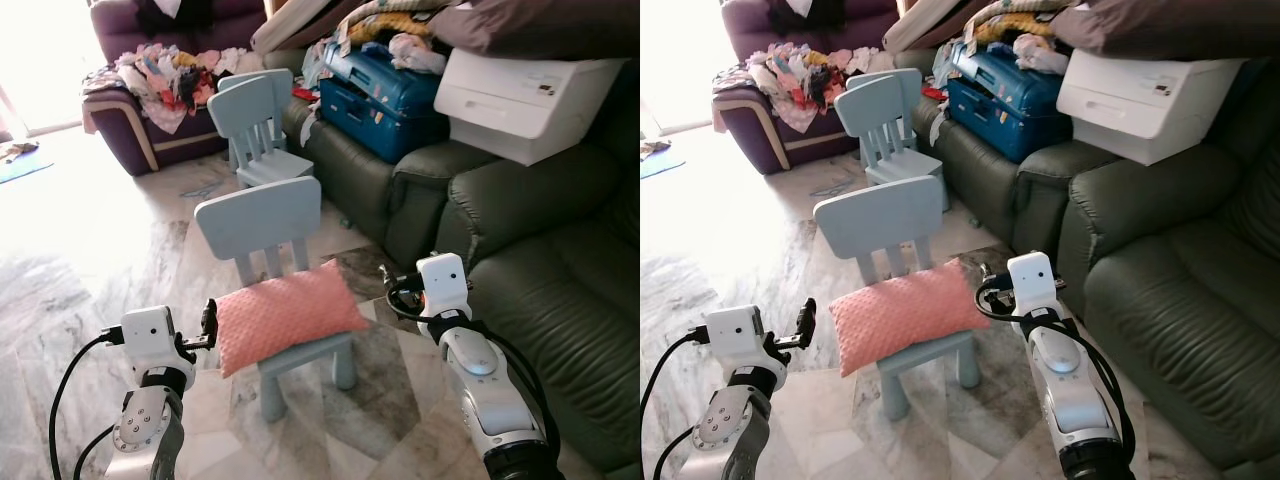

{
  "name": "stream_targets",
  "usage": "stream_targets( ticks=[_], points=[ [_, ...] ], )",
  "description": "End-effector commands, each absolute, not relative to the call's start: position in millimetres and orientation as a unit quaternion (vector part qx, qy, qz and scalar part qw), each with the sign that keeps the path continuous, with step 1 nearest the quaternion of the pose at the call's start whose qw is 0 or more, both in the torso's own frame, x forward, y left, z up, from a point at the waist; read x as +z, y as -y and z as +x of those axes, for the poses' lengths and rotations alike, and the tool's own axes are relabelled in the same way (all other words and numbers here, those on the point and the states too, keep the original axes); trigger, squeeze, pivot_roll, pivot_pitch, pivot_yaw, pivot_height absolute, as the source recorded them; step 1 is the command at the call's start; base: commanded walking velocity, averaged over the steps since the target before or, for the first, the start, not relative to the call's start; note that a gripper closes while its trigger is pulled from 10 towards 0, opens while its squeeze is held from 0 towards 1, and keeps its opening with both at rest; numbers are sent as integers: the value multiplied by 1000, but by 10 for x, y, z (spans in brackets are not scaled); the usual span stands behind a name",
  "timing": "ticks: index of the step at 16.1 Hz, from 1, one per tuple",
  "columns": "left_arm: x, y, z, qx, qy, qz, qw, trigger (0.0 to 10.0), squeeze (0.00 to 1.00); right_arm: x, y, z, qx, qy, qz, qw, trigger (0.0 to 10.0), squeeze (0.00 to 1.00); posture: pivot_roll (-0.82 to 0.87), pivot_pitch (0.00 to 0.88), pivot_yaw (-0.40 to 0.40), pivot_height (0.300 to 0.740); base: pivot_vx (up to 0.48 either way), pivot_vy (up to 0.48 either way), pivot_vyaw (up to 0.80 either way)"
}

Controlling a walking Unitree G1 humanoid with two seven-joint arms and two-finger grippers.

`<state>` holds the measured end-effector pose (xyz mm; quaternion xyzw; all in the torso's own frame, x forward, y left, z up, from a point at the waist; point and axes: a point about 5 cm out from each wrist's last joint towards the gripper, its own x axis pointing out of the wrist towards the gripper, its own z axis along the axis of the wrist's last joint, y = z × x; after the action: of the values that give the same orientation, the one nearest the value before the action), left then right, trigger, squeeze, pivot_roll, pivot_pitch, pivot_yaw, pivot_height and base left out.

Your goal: Move the pillow to the sofa

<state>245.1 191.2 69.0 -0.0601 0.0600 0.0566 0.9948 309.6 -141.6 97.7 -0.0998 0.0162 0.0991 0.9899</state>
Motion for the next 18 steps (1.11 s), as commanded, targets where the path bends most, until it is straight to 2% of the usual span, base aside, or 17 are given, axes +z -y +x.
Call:
stream_targets(
  ticks=[1, 15, 18],
  points=[
    [723, -1939, 2463, 65, -54, -53, 995, 10000, 0, 1001, 1391, 3117, 102, -10, -99, 990, 10000, 0, -144, 0, 65, 740, 480, 0, 0],
    [711, -1917, 2461, 77, -52, -66, 993, 10000, 0, 991, 1381, 3104, 110, -10, -100, 989, 10000, 0, -146, 0, 57, 740, 480, 0, 0],
    [692, -1933, 2457, 99, -60, -77, 990, 10000, 0, 984, 1372, 3095, 114, -11, -100, 988, 10000, 0, -145, 0, 57, 740, 0, 0, 0]
  ],
)
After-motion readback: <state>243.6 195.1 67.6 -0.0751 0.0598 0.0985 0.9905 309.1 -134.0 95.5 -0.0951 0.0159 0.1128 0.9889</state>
